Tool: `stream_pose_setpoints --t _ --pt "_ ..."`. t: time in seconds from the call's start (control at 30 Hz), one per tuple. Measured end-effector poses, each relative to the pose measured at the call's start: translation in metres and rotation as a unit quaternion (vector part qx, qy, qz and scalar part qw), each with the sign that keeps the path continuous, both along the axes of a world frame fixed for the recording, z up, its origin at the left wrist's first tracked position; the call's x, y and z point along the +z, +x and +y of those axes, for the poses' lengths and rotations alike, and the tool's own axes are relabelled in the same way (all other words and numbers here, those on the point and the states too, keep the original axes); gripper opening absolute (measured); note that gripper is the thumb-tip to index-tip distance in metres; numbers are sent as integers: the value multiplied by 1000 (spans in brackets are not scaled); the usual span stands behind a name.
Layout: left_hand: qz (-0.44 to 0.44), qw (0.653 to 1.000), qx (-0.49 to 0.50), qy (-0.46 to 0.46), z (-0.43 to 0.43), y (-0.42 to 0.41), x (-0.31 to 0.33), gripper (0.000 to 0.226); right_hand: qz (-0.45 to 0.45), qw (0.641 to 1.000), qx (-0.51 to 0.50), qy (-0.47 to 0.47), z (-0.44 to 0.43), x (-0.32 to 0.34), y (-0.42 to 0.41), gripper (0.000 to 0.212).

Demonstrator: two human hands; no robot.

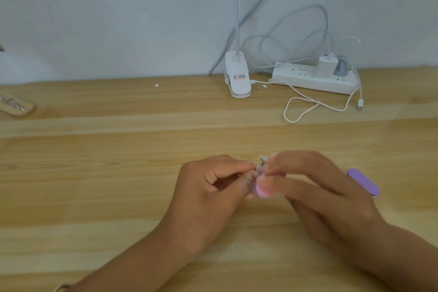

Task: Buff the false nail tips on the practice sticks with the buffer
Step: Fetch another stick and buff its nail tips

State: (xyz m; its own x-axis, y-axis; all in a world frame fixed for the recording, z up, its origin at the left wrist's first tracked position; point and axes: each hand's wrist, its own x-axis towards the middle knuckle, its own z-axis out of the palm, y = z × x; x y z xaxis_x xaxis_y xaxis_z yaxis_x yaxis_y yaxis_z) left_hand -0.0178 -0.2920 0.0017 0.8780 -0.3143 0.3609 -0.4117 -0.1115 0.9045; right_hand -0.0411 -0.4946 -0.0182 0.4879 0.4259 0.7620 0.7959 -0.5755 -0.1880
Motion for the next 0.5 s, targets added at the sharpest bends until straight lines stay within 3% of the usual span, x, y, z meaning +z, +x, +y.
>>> stream_pose_setpoints --t 0.3,0.5 --pt "131 988 -56 -53 2 0 1 14 -1 999 -26 19 0 4 -1 28" --pt "163 981 -78 -75 2 2 2 18 -36 999 -41 2 1 1 -2 30"
